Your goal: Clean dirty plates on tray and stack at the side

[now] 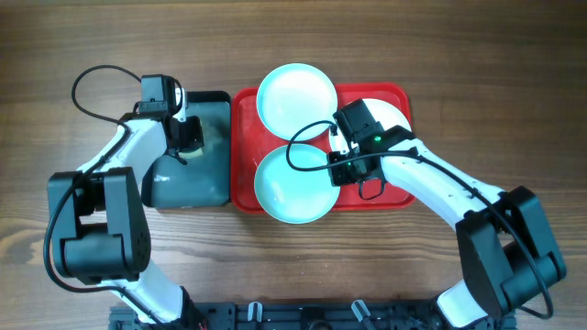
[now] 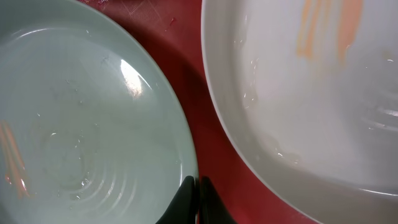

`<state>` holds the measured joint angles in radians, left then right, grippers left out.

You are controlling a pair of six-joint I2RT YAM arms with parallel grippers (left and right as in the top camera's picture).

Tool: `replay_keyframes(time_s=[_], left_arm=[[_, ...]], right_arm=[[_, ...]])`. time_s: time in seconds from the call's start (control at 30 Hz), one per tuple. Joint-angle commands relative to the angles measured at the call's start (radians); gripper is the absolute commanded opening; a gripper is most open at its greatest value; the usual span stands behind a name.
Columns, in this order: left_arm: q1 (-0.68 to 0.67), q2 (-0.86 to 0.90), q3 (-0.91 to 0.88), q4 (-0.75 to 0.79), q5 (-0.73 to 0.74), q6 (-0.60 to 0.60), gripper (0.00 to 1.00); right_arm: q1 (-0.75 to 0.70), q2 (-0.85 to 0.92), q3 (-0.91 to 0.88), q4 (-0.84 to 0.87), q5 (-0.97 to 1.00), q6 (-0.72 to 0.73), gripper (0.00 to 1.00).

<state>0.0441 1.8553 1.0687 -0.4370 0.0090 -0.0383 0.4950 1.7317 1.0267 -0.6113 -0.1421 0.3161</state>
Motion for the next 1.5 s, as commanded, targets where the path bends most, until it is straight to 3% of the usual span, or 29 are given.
replay_keyframes(time_s=[0.0, 0.23, 0.4, 0.8, 0.9, 1.13, 1.27, 1.47], left_arm=[[-0.002, -0.064, -0.021, -0.008, 0.016, 0.005, 0.04], [-0.002, -0.349, -0.021, -0.113, 0.017, 0.004, 0.04], [-0.002, -0.361, -0.021, -0.23, 0.054, 0.004, 0.04], [-0.002, -0.361, -0.021, -0.237, 0.054, 0.005, 0.04], [-0.002, -0.361, -0.021, -0.237, 0.054, 0.005, 0.04], [-0.002, -0.361, -0.021, -0.237, 0.053, 0.005, 0.04], [-0.002, -0.361, -0.021, -0.237, 0.053, 0.005, 0.04], [-0.002, -0.361, -0.021, -0.237, 0.053, 0.005, 0.04]], right_arm=[[0.003, 0.002, -0.008, 0.004, -0.014, 0.0, 0.04], [0.003, 0.002, -0.008, 0.004, -0.014, 0.0, 0.04], [0.003, 0.002, -0.008, 0.005, -0.015, 0.001, 0.04], [0.003, 0.002, -0.008, 0.005, -0.015, 0.002, 0.05], [0.003, 0.002, -0.008, 0.005, -0.015, 0.001, 0.22], [0.003, 0.002, -0.008, 0.005, -0.015, 0.002, 0.44], [0.003, 0.002, -0.008, 0.005, -0.015, 0.002, 0.5], [0.003, 0.002, -0.007, -0.006, -0.043, 0.002, 0.5]])
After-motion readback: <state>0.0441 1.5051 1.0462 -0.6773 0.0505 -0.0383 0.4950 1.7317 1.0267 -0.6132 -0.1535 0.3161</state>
